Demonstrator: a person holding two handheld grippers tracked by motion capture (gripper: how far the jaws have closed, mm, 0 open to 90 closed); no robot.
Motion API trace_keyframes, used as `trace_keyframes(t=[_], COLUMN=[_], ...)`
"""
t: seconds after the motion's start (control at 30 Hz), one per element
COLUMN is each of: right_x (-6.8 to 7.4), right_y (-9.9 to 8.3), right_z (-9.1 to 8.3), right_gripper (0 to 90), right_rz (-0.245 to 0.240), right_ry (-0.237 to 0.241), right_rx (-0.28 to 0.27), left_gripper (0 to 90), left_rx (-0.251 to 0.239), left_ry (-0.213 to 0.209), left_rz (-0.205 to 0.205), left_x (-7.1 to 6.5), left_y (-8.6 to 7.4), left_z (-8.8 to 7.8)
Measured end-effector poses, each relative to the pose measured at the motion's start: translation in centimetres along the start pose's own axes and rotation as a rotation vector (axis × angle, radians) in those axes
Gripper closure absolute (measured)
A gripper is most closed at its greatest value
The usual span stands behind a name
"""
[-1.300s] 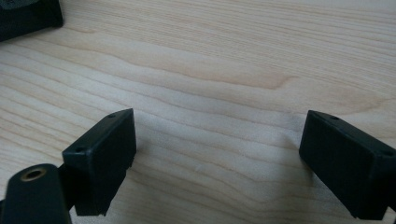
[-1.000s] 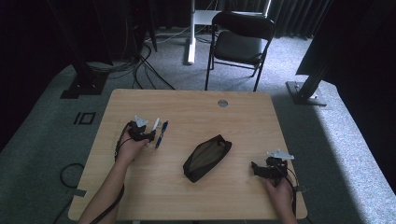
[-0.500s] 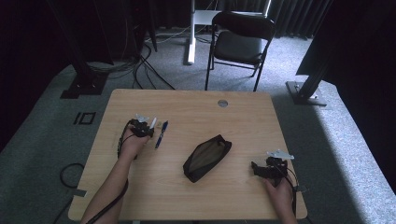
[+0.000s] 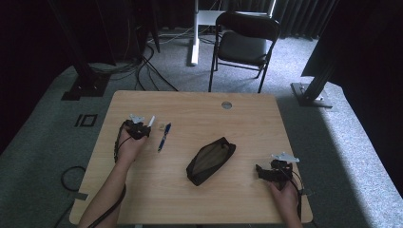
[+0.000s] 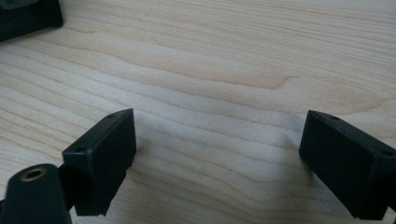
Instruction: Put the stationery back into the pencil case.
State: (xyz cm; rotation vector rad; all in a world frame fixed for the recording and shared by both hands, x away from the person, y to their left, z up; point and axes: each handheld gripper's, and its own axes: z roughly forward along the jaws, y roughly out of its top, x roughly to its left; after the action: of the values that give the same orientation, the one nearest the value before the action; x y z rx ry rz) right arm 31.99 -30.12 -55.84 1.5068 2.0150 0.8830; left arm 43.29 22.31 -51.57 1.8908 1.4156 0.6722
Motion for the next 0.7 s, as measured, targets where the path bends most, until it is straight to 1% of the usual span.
trace_keyframes(t=[0.03, 0.13, 0.17, 0.23, 0.27, 0.3, 0.4, 0.43, 0.47, 0.5, 0.53, 0.57, 0.6, 0.63, 0.67, 0.7], right_x=[0.0, 0.0, 0.0, 0.0, 0.0, 0.0, 0.0, 0.0, 0.0, 0.0, 0.0, 0.0, 0.0, 0.0, 0.0, 0.0], right_y=[0.0, 0.0, 0.0, 0.0, 0.0, 0.0, 0.0, 0.0, 0.0, 0.0, 0.0, 0.0, 0.0, 0.0, 0.0, 0.0], right_z=[0.0, 0.0, 0.0, 0.0, 0.0, 0.0, 0.0, 0.0, 0.0, 0.0, 0.0, 0.0, 0.0, 0.0, 0.0, 0.0], right_gripper=[10.6, 10.6, 10.6, 10.6, 10.6, 10.6, 10.6, 10.6, 10.6, 10.6, 10.6, 10.6, 10.6, 10.6, 10.6, 10.6], right_rz=[0.000, 0.000, 0.000, 0.000, 0.000, 0.000, 0.000, 0.000, 0.000, 0.000, 0.000, 0.000, 0.000, 0.000, 0.000, 0.000], right_ry=[0.000, 0.000, 0.000, 0.000, 0.000, 0.000, 0.000, 0.000, 0.000, 0.000, 0.000, 0.000, 0.000, 0.000, 0.000, 0.000], right_rx=[0.000, 0.000, 0.000, 0.000, 0.000, 0.000, 0.000, 0.000, 0.000, 0.000, 0.000, 0.000, 0.000, 0.000, 0.000, 0.000], left_gripper=[79.1, 79.1, 79.1, 79.1, 79.1, 79.1, 79.1, 79.1, 79.1, 79.1, 79.1, 79.1, 79.1, 79.1, 79.1, 79.1], left_rx=[0.004, -0.007, -0.018, -0.025, -0.029, -0.031, -0.040, -0.052, -0.040, -0.048, -0.050, -0.045, -0.051, -0.054, -0.054, -0.063], left_ry=[-0.008, -0.039, -0.043, -0.060, -0.070, -0.089, -0.112, -0.118, -0.132, -0.141, -0.150, -0.159, -0.170, -0.181, -0.186, -0.196], left_rz=[0.006, 0.009, 0.011, 0.033, 0.037, 0.050, 0.080, 0.083, 0.090, 0.092, 0.096, 0.108, 0.109, 0.124, 0.136, 0.134], left_x=[-0.2, -0.6, -0.8, -1.3, -1.6, -2.0, -3.0, -3.4, -3.8, -4.1, -4.5, -4.9, -5.4, -5.9, -6.2, -6.6], left_y=[0.2, 0.6, 0.7, 1.1, 1.3, 1.6, 2.2, 2.4, 2.7, 2.8, 3.0, 3.1, 3.3, 3.5, 3.6, 3.7], left_z=[-0.4, -1.3, -1.5, -2.2, -2.6, -3.0, -3.9, -4.2, -4.5, -4.7, -5.0, -5.3, -5.5, -5.8, -6.0, -6.3])
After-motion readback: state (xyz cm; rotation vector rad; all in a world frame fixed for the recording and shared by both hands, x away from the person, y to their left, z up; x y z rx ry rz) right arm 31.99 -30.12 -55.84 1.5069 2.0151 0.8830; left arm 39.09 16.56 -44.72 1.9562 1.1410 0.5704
